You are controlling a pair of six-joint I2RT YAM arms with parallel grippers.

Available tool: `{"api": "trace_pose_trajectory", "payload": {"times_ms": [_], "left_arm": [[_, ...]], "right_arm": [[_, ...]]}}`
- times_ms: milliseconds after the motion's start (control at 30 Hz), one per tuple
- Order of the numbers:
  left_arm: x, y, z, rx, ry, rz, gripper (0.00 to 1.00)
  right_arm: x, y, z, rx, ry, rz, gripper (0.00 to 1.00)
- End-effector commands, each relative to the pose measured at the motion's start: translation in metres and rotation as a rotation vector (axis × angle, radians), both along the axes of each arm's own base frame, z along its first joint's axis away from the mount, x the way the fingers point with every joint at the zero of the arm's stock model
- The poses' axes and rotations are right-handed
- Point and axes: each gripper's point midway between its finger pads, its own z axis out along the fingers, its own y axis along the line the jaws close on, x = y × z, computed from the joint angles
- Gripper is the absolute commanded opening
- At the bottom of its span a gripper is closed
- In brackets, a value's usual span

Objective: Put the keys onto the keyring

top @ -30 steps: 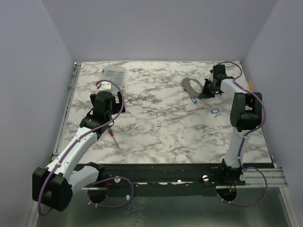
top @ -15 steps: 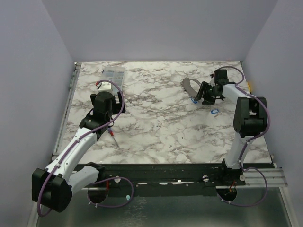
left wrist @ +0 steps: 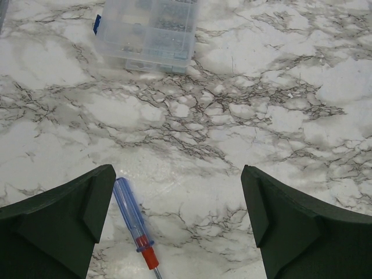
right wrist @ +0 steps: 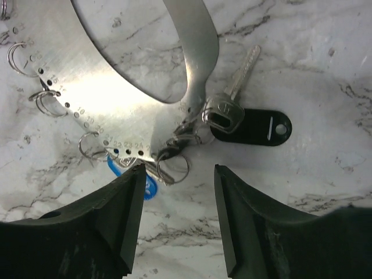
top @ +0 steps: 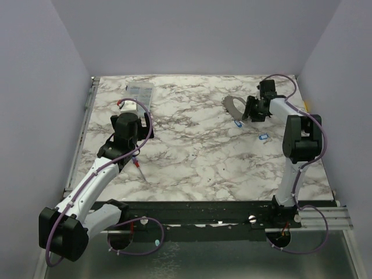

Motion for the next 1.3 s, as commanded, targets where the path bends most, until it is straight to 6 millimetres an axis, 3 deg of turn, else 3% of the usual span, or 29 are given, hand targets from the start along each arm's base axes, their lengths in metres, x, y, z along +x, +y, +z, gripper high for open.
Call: {"api": "trace_pose_trajectory", "payload": {"times_ms": [0, 367, 533, 767, 933, 1267], "left_arm": [[-0.002, -0.003, 0.011, -0.012, -0.02, -0.01, 0.98], [-0.002, -0.003, 0.014, -0.02, -0.031, -0.012, 0.98], [-0.003, -0.003, 0.015, -0.021, -0.032, -0.011, 0.98], [-0.003, -0.004, 0.016, -0.025, -0.034, -0.014, 0.98], [-0.003, -0.003, 0.016, -0.022, -0.034, -0.013, 0.98], [-0.003, -0.004, 0.015, -0.026, -0.033, -0.019, 0.98]], "right_arm": [[0.008, -0.001, -0.013, -0.117, 0.037, 0.02, 0.57], [-0.008, 0.001, -0.039, -0.153, 0.143, 0.026, 0.43], [-0.018, -0.005, -0.042, -0.197, 0.164, 0.017, 0.38], [-0.024, -0.005, -0.041, -0.197, 0.17, 0.03, 0.11], [-0.021, -0.004, -0.033, -0.196, 0.156, 0.036, 0.01], [-0.021, 0.006, -0.005, -0.131, 0.07, 0.042, 0.01]]}}
